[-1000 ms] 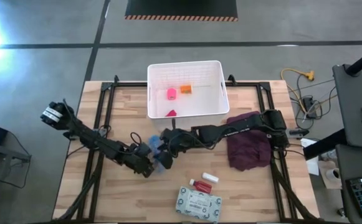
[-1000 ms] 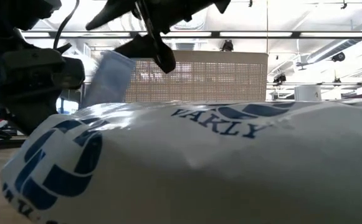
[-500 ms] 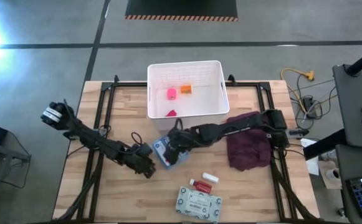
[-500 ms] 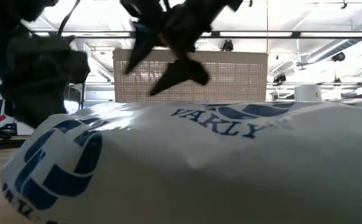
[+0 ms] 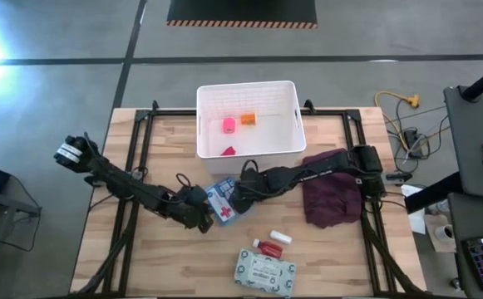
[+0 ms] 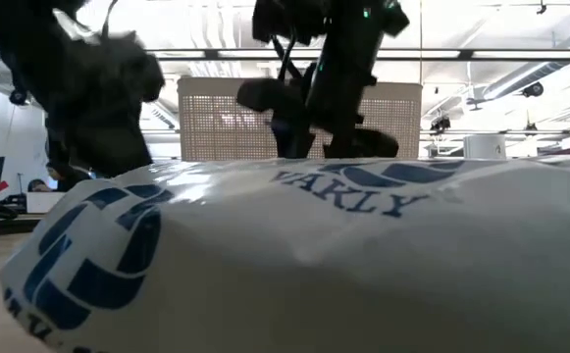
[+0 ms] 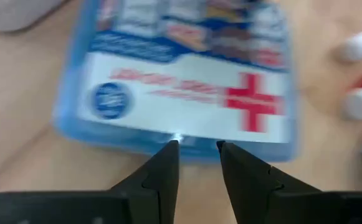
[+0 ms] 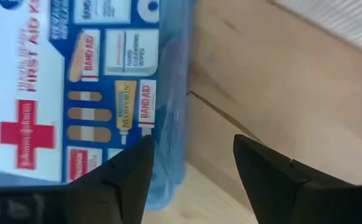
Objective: Pick & place medical supplies in basket/bin
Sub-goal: Put the blue first aid kit into the white bin
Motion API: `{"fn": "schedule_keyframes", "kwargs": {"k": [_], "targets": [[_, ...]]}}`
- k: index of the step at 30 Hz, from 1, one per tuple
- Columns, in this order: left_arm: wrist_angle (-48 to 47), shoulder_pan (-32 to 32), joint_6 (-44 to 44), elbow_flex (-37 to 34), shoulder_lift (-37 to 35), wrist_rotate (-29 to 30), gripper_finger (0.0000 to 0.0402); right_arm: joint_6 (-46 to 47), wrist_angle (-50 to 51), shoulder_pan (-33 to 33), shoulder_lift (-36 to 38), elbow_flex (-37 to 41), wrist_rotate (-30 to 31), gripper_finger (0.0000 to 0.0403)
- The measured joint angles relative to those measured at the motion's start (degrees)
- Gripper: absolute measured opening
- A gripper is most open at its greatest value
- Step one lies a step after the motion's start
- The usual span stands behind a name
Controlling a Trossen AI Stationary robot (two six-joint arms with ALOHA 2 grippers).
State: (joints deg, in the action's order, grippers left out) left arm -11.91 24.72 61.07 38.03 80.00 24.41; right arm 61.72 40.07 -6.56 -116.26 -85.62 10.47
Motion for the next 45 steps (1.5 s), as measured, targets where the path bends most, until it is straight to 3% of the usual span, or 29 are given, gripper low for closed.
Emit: {"fn": "schedule_keyframes", "kwargs": {"k": [8,15,20,23,26,31,36,40,45], "targets": [[-0.24,-2.37,0.04,-1.98,1.96,-5.74,0.0102,-2.04,-2.29,1.43,-0.07,1.54,-1.66,0.0192],[0.13,-2.26,0.38,-2.13,5.10,-9.45,0.0102,-6.87,-7.65,1.66,0.17,1.76,-13.50,0.0192],[0.04,-2.26,0.49,-1.64,5.80,-9.59,0.0102,-8.19,-20.66,1.70,0.49,1.72,-22.06,0.0192],[-0.02,-2.24,0.49,-1.65,5.40,-9.91,0.0102,-7.53,-25.80,1.70,0.49,1.70,-22.00,0.0192],[-0.27,-2.24,0.50,-1.65,5.01,-10.33,0.0102,-7.53,-23.60,1.85,0.54,1.68,-19.09,0.0192],[-0.81,-1.79,0.86,-1.69,3.89,-11.26,0.0102,-6.43,-11.37,1.90,2.62,1.72,-11.24,0.0192],[-1.18,-0.99,1.70,-1.70,-2.04,-9.99,0.0102,-4.89,1.49,1.85,3.36,3.19,-6.03,0.0191],[-2.40,-1.50,1.29,-1.70,-5.61,-4.46,0.0102,-4.69,-2.03,2.18,3.12,6.95,-5.97,0.0191],[-2.77,-2.82,0.24,-2.76,-2.82,-5.18,0.0102,-3.34,-8.90,2.66,1.40,9.36,-6.22,0.0191]]}}
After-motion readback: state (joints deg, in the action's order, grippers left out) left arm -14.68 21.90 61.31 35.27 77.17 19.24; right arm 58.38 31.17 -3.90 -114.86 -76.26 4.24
